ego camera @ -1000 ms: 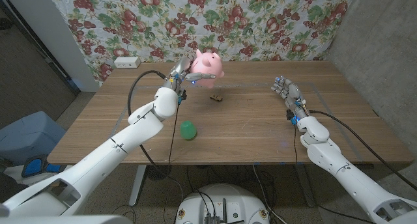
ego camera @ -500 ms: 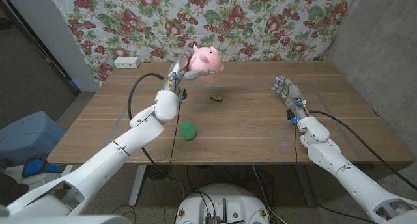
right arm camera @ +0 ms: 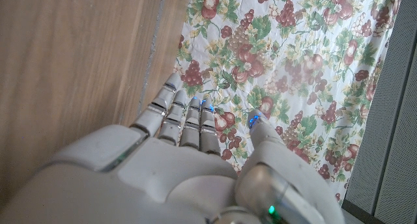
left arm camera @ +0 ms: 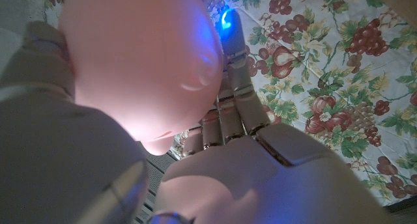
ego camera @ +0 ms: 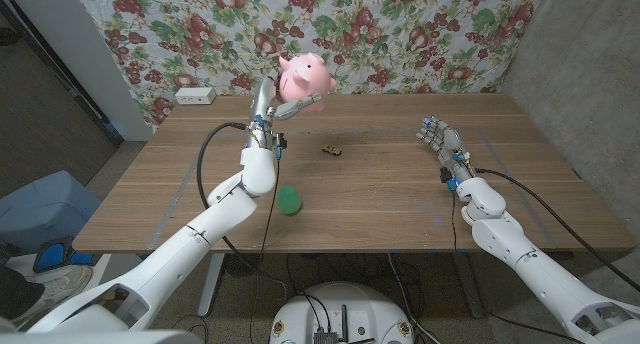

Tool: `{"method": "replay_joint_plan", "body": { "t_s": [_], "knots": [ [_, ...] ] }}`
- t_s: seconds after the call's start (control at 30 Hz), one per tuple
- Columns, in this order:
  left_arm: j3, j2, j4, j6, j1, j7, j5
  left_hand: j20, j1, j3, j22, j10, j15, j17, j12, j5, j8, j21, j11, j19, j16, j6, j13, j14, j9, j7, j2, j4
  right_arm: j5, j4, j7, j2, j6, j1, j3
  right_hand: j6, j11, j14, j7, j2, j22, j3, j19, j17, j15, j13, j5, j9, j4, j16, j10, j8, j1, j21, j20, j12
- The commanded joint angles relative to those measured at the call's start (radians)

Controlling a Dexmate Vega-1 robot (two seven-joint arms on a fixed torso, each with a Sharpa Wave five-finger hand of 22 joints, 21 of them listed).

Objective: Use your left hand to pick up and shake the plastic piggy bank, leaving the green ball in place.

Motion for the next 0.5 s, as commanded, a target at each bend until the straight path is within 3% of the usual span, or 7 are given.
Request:
{"method": "replay_joint_plan", "body": {
  "t_s": [0.03,0.4,0.5],
  "knots": [
    [-0.021,-0.038,0.063,-0.095,0.003,0.055,0.018,-0.162,0.468,0.035,0.003,0.372,-0.411,0.003,0.001,0.004,0.015,0.01,-0.361,-0.144,0.003,0.447,0.001,0.366,0.017,-0.231,0.463,0.003,-0.007,0.008,0.0,0.005,-0.004,0.012,-0.007,0.01,0.005,0.012,-0.001,-0.004,0.001,0.009,0.002,0.001,0.002,0.002,0.0,0.005,-0.002,-0.001,0.007,0.003,-0.008,-0.001,0.0,0.004],
    [-0.035,-0.036,0.069,-0.097,0.003,0.022,0.003,-0.161,0.467,0.037,0.002,0.375,-0.411,0.004,-0.002,0.005,0.014,0.018,-0.361,-0.149,0.003,0.449,0.004,0.367,0.016,-0.232,0.462,0.003,-0.013,0.001,-0.015,0.01,-0.016,0.015,-0.014,0.011,0.006,0.012,-0.002,-0.004,0.001,0.01,0.003,0.001,0.0,0.002,0.0,0.006,-0.002,-0.002,0.007,0.003,-0.008,-0.003,0.0,0.004],
    [-0.038,-0.021,0.044,-0.055,0.005,-0.025,-0.014,-0.161,0.467,0.037,0.002,0.375,-0.411,0.004,-0.002,0.005,0.014,0.02,-0.361,-0.15,0.003,0.449,0.005,0.367,0.016,-0.233,0.462,0.003,-0.017,-0.001,-0.02,0.011,-0.017,0.015,-0.015,0.011,0.005,0.012,-0.001,-0.004,0.001,0.01,0.003,0.001,0.002,0.002,0.0,0.006,-0.002,-0.002,0.006,0.003,-0.008,-0.003,0.0,0.004]
  ]
}}
